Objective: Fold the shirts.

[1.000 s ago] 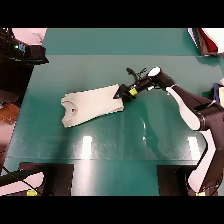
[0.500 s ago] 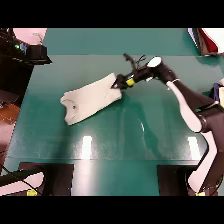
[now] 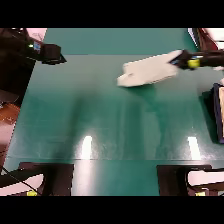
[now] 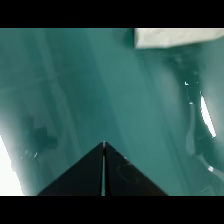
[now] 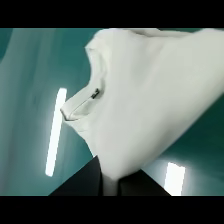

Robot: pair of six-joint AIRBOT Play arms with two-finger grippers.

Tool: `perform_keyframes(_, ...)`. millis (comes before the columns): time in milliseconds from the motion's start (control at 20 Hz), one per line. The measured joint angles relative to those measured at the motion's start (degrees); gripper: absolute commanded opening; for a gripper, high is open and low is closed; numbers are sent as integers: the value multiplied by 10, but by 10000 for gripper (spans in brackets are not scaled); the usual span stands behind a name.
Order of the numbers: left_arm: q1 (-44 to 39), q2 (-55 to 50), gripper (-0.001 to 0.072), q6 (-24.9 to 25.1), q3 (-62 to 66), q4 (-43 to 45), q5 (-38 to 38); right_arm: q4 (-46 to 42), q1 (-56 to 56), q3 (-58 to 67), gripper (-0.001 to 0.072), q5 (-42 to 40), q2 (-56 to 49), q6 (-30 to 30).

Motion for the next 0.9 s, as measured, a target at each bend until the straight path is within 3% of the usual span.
perform_keyframes(400, -106, 0, 25, 0, -1, -1, 64, -2, -231, -34, 16, -75, 57, 2)
perform_keyframes(650, -130, 0, 25, -1, -16, -1, 71, -1, -272, -11, 16, -135, 60, 2)
perform_keyframes(900, -135, -1, 25, -2, -39, 1, 71, -1, -291, 95, 16, -152, 62, 2)
